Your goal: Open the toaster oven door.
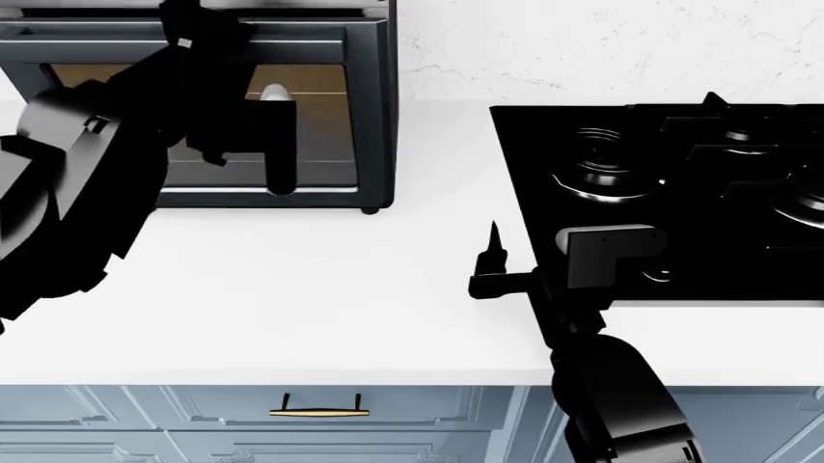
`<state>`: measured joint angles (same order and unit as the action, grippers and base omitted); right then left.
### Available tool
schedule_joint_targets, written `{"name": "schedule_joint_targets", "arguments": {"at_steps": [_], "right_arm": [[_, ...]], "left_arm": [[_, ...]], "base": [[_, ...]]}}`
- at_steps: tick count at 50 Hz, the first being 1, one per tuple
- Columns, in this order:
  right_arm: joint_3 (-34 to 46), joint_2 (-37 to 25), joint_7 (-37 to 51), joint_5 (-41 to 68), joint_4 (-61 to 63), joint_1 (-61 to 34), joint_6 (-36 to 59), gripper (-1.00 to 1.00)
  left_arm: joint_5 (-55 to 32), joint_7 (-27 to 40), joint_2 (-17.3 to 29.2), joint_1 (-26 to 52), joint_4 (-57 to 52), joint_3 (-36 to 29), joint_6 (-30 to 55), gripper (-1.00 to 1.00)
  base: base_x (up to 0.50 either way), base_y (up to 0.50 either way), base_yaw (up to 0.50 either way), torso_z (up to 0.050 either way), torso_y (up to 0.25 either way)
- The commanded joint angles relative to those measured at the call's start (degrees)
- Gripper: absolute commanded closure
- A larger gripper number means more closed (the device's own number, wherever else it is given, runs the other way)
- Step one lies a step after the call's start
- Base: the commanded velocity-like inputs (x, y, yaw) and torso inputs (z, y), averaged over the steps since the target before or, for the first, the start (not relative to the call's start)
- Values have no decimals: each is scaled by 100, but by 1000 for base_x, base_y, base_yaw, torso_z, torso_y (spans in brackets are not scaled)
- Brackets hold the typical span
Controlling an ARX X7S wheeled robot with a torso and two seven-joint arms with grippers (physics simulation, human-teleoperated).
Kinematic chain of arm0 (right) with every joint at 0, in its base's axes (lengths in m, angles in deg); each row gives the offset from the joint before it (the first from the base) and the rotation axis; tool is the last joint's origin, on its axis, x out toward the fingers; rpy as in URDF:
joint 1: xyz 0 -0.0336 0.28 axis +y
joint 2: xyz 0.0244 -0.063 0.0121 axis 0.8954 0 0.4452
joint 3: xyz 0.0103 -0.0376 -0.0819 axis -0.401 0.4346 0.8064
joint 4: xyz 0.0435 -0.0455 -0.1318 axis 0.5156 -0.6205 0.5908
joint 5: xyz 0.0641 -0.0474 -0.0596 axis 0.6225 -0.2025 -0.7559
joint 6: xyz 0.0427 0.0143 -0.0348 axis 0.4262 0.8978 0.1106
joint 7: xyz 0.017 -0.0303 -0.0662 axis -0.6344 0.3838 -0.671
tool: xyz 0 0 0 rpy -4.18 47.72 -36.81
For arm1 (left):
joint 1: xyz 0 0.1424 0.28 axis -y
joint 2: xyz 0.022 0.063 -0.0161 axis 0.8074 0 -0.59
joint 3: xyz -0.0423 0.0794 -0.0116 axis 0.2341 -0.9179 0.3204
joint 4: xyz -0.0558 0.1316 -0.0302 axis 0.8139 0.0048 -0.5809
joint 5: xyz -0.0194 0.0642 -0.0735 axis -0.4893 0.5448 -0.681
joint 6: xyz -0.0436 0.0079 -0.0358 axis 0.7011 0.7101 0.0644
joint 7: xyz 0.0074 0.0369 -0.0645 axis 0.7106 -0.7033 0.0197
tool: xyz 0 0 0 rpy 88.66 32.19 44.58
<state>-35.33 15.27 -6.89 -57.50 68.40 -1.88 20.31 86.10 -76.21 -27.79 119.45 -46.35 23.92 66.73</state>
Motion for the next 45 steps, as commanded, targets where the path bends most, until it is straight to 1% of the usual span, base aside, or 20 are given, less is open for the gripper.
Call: {"name": "schedule_joint_targets", "arguments": {"at_steps": [1, 4, 9, 12, 18, 29, 45], "right_arm": [[19, -17, 39, 41, 39, 4, 8, -100], [32, -14, 44, 47, 33, 5, -7, -100], [46, -20, 53, 59, 27, 4, -18, -100], [43, -32, 69, 80, 85, 18, -2, -100], [54, -40, 83, 104, 103, 27, -8, -100], [101, -33, 99, 146, 143, 39, -14, -100], [150, -48, 125, 205, 174, 43, -14, -100]], "left_arm": [[-450, -212, 556, -575, -1291, -30, 448, 100], [-461, -238, 701, -677, -1616, 4, 557, 100], [-463, -248, 749, -712, -1723, 17, 594, 100], [-532, -302, 1095, -999, -2543, 132, 982, 100], [-592, -283, 1338, -1268, -3161, 218, 1292, 100], [-646, -116, 2000, -1957, -4500, 322, 1925, 100], [-515, 96, 2625, -2626, -5429, 180, 2344, 100]], "base": [[0, 0, 0, 0, 0], [0, 0, 0, 0, 0], [0, 0, 0, 0, 0], [0, 0, -1, 0, 0], [0, 0, -1, 0, 0], [0, 0, -1, 0, 0], [0, 0, -1, 0, 0]]}}
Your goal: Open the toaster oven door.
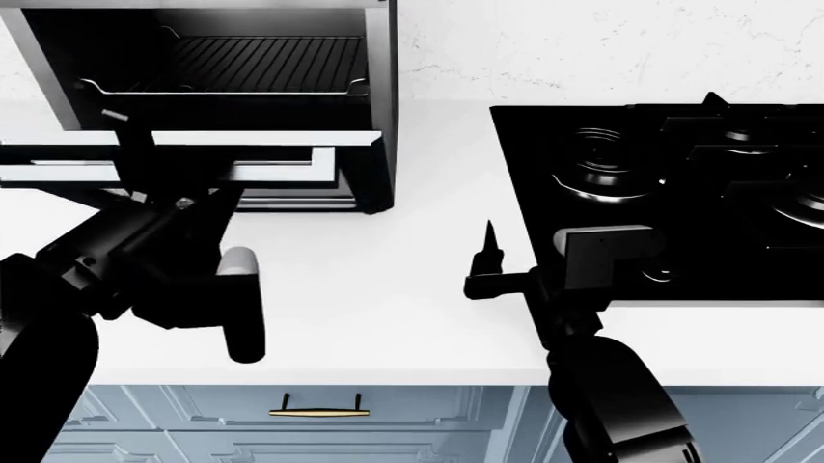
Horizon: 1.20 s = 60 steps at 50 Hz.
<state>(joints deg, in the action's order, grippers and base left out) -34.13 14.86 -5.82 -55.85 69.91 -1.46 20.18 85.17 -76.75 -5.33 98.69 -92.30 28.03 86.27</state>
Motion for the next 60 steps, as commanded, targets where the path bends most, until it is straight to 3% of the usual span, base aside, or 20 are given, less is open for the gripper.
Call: {"name": "schedule_joint_targets", "arguments": {"at_steps": [1, 19, 33, 60], "right_arm": [[33, -8, 20, 42, 20, 2, -4, -100], [76, -24, 31, 80, -58, 24, -102, -100], [119, -34, 59, 102, -96, 40, -139, -100], [176, -96, 137, 129, -141, 16, -147, -100]], "left_arm": [[-402, 164, 410, -596, -889, -251, 418, 100], [-229, 681, 827, -1453, -1541, -575, 779, 100], [-9, 1527, 944, -2498, -1749, -1120, 977, 100], [-194, 2329, 405, -3326, -701, -1644, 440, 100]], "base": [[0, 0, 0, 0, 0], [0, 0, -1, 0, 0], [0, 0, -1, 0, 0], [0, -1, -1, 0, 0]]}}
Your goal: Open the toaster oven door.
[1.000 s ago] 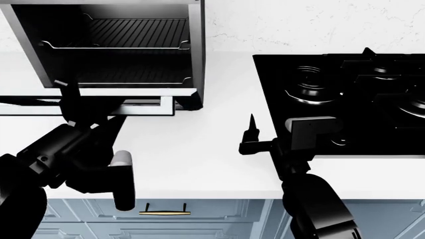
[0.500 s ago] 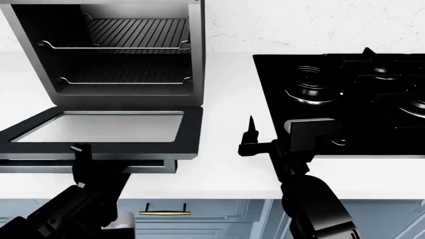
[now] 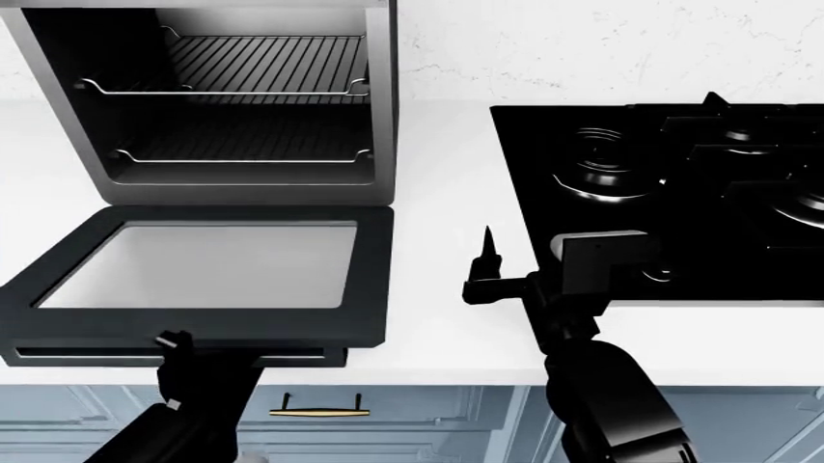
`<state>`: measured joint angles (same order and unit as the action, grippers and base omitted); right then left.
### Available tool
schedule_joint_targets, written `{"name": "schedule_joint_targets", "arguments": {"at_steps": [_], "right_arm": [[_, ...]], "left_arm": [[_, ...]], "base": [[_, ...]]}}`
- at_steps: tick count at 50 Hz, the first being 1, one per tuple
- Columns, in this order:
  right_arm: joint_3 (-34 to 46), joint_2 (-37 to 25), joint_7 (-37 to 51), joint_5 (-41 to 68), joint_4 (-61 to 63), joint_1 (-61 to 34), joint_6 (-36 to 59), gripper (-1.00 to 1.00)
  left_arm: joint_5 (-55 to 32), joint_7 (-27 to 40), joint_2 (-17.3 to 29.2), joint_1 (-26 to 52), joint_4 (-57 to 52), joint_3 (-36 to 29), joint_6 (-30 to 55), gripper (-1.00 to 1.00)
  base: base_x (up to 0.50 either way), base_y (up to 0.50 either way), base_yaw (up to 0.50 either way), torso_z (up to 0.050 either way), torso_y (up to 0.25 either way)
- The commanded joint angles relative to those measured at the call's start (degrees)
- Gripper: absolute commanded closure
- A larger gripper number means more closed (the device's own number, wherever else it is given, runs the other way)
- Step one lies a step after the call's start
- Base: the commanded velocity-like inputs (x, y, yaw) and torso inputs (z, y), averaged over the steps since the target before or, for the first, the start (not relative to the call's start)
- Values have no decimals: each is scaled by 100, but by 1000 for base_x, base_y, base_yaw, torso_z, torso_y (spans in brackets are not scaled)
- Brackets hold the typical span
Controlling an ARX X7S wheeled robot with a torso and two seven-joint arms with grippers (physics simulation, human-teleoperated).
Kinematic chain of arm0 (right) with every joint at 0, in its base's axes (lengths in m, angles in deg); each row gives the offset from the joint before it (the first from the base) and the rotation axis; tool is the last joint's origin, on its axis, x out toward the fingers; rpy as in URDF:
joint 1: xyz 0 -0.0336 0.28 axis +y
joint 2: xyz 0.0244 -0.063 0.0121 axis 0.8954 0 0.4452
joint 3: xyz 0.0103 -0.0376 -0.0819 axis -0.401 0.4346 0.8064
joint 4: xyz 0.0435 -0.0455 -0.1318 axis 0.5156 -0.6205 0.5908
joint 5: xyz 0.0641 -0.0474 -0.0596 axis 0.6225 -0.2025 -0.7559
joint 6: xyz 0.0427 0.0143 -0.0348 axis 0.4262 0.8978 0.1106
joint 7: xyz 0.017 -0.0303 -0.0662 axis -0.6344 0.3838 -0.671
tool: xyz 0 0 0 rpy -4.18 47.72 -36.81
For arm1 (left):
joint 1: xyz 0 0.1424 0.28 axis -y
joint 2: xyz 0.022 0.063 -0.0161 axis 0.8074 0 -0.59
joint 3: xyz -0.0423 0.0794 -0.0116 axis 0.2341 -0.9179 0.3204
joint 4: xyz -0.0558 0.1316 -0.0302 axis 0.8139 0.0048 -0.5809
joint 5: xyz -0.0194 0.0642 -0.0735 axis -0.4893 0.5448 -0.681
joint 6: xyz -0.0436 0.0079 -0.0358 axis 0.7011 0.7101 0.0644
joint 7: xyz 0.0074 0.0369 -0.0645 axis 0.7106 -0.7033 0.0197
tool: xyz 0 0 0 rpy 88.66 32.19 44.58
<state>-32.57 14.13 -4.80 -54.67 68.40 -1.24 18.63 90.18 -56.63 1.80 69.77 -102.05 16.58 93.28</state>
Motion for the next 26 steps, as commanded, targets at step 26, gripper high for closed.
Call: {"name": "schedule_joint_targets", "arguments": {"at_steps": [26], "right_arm": [[49, -119, 127, 50, 86, 52, 27, -100]], "left_arm": [[-1368, 1469, -1483, -924, 2972, -716, -1864, 100]], "base": [[18, -9, -20, 0, 0]]}}
